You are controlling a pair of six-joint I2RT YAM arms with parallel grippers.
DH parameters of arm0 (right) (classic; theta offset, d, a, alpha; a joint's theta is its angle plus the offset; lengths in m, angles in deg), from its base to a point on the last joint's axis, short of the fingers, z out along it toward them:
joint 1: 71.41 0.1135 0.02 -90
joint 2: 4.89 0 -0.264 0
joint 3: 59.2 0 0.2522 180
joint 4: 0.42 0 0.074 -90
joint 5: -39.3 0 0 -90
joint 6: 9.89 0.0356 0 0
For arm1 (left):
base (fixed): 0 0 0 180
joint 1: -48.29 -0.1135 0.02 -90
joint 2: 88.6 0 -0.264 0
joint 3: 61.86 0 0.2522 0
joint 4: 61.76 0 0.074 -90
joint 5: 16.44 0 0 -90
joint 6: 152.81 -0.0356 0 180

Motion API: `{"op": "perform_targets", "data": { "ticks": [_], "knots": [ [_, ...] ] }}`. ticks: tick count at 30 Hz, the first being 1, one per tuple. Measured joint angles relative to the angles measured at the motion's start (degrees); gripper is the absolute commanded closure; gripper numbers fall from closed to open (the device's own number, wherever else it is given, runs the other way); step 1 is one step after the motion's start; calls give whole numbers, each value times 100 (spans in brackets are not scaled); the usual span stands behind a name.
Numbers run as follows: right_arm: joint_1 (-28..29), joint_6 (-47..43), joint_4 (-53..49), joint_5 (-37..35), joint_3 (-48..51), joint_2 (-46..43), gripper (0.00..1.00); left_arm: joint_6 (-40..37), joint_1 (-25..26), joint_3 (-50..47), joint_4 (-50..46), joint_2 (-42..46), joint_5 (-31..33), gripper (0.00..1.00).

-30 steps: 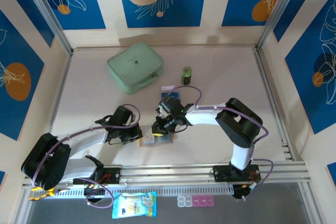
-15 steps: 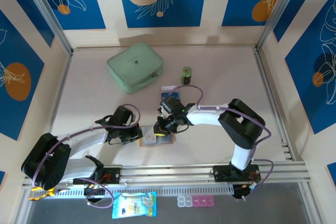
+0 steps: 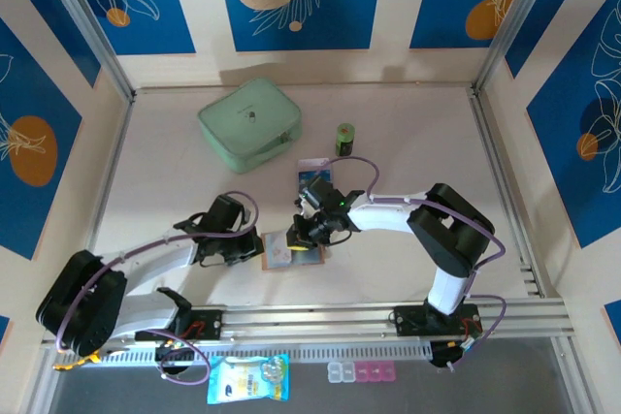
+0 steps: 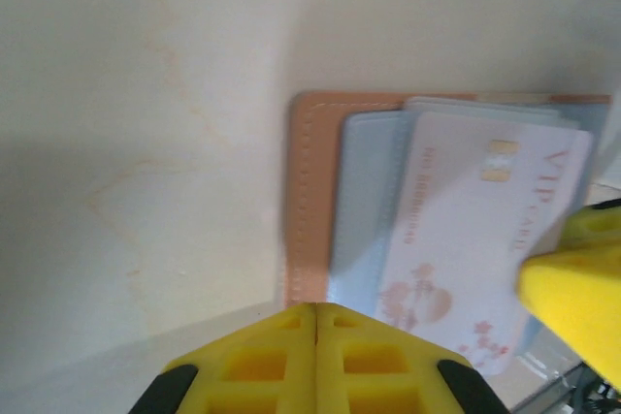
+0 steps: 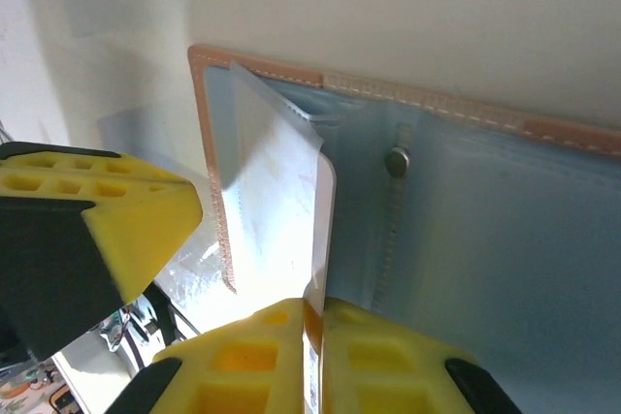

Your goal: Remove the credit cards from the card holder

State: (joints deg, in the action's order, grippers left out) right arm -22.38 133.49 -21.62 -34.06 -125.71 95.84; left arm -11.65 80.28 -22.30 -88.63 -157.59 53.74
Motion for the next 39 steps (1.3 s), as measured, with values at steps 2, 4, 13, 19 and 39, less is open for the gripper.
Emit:
{"op": "perform_targets", "data": {
  "ticks": [2,4,13,19,39],
  "knots": [
    [13,0,81,70,-4,61,89,46,0,42,48,55,-76,92],
    [24,2,107,125,-11,151,89,105,0,68,107,61,-164,93],
    [44,7,197,162,-11,195,87,144,0,114,243,-319,-295,97],
    [44,52,356,162,15,192,86,122,0,114,258,-463,-306,98],
    [4,328,1045,186,463,59,85,83,0,114,214,-474,-284,98]
  ]
}}
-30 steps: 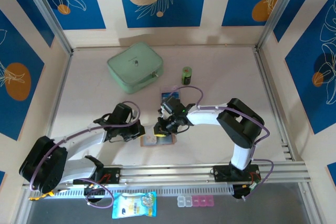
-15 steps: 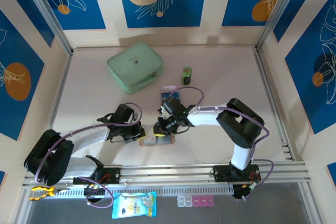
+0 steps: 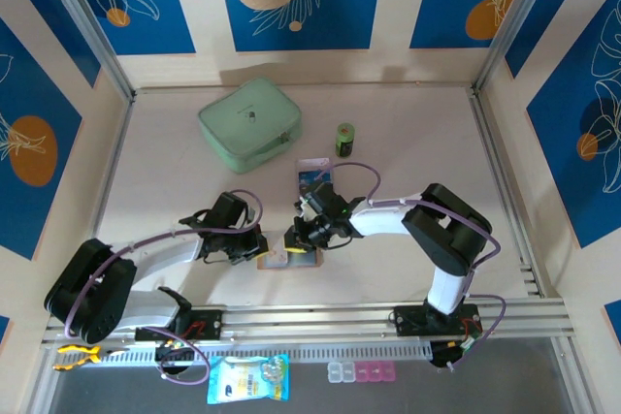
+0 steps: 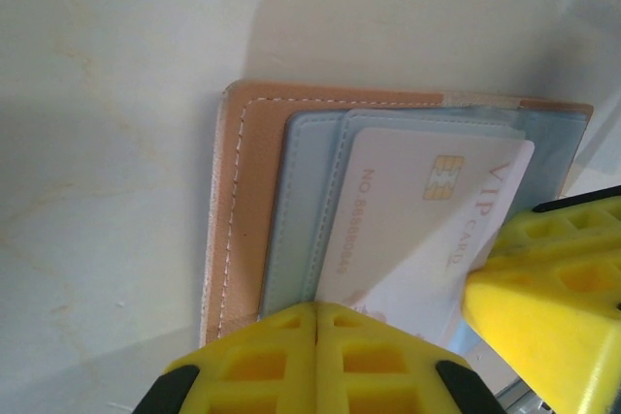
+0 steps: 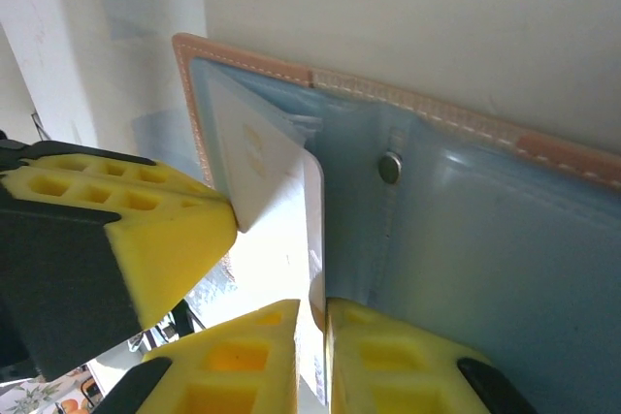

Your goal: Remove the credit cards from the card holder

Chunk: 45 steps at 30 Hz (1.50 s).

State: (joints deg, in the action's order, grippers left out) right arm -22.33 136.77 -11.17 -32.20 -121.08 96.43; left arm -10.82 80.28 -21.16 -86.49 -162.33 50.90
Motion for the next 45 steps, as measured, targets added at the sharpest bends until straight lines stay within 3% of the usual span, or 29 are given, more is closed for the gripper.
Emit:
{"op": "perform_targets", "data": {
  "ticks": [23,29,45],
  "knots": [
    [-74,85,433,249,140,-70,91,4,0,0,68,-37,-4,98],
    [-74,74,426,240,142,-70,100,4,0,0,68,-39,-2,98],
    [-203,-70,210,-26,400,-472,100,20,0,-63,271,-114,-26,98]
  ]
}}
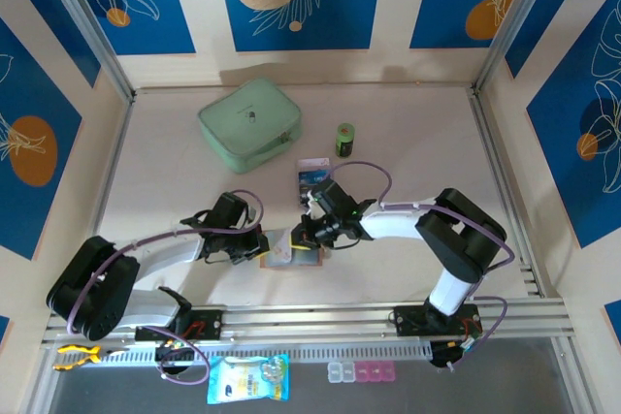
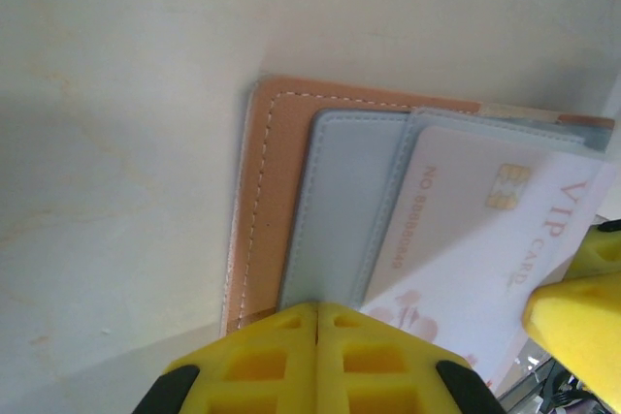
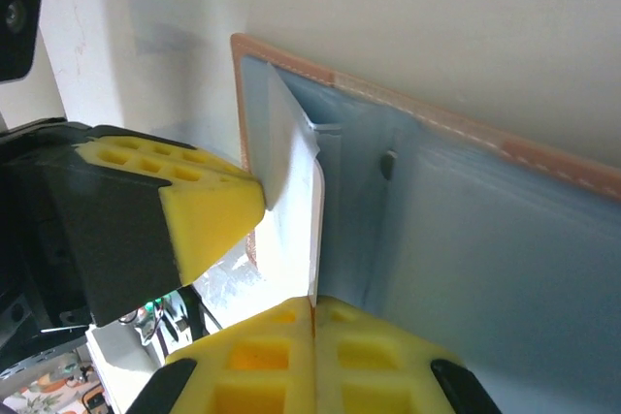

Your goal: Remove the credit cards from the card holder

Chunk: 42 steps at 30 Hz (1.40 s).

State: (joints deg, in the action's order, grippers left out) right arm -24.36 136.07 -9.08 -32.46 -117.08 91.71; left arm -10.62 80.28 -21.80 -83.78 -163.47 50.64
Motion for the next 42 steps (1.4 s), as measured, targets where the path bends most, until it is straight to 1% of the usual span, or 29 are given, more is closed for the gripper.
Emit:
{"op": "perform_targets", "data": {
  "ticks": [9,15,17,22,27,33,36,40,42],
  "knots": [
    [-107,-203,-186,31,2,-55,100,2,0,-13,57,-13,-9,97],
    [-116,-280,-111,273,0,13,100,35,0,-39,-48,299,2,89],
    [-116,-299,-44,348,0,111,100,66,0,-39,-46,450,-2,87],
    [-114,-343,4,501,-13,330,100,122,0,-37,35,501,-107,91],
    [-109,-341,68,568,-20,363,100,127,0,7,20,155,-175,92],
    [-98,-282,278,621,-20,422,100,131,0,11,31,79,-168,83],
    [-98,-232,398,643,-17,494,100,153,0,7,59,79,-170,85],
    [-96,-164,490,675,-15,568,92,192,0,-35,216,33,-197,92],
    [-92,-122,540,688,-13,568,91,199,-2,-81,293,-13,-216,94]
  ]
}}
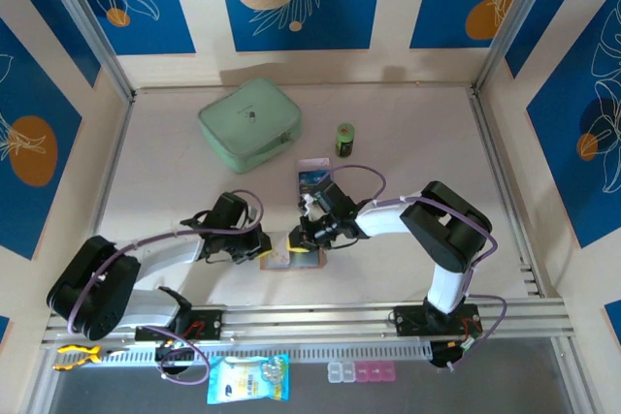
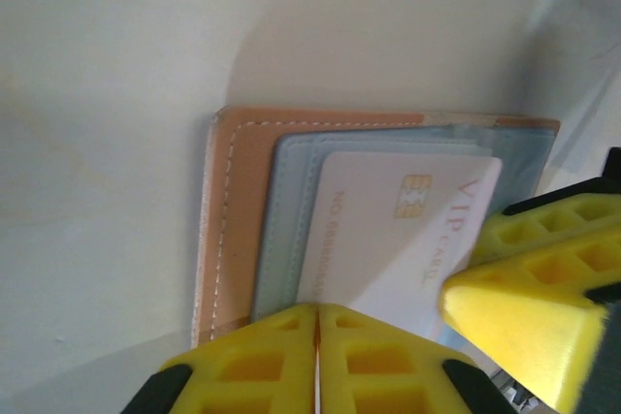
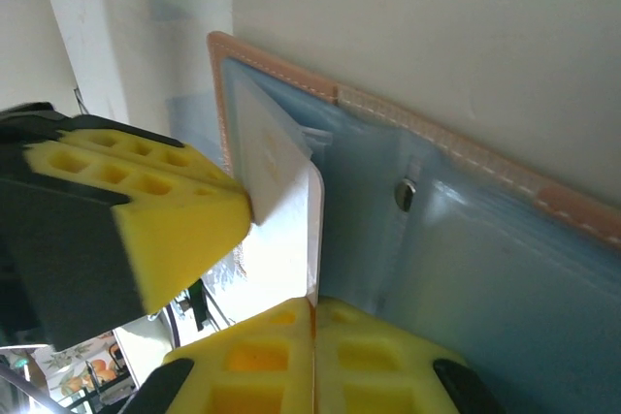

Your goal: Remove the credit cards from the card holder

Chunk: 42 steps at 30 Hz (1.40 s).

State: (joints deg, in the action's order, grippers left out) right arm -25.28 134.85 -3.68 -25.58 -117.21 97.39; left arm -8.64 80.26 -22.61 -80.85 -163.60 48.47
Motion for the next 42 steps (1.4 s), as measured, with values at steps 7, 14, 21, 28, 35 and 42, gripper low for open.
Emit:
{"op": "perform_targets", "data": {
  "ticks": [7,14,21,28,35,42],
  "knots": [
    [2,192,275,0,146,0,89,-7,-9,0,24,-11,-4,94],
    [-2,387,584,37,289,0,96,-7,-9,0,20,-17,0,95],
    [4,428,662,-114,426,-162,100,-7,-9,0,42,-48,-17,95],
    [20,424,407,-332,431,-420,96,-7,-9,0,103,-122,-26,95],
    [15,466,407,-350,483,-479,85,-7,-9,-7,116,-162,-22,95],
    [-2,629,702,-295,590,-481,85,-7,-9,-7,129,-168,-22,95]
  ]
}}
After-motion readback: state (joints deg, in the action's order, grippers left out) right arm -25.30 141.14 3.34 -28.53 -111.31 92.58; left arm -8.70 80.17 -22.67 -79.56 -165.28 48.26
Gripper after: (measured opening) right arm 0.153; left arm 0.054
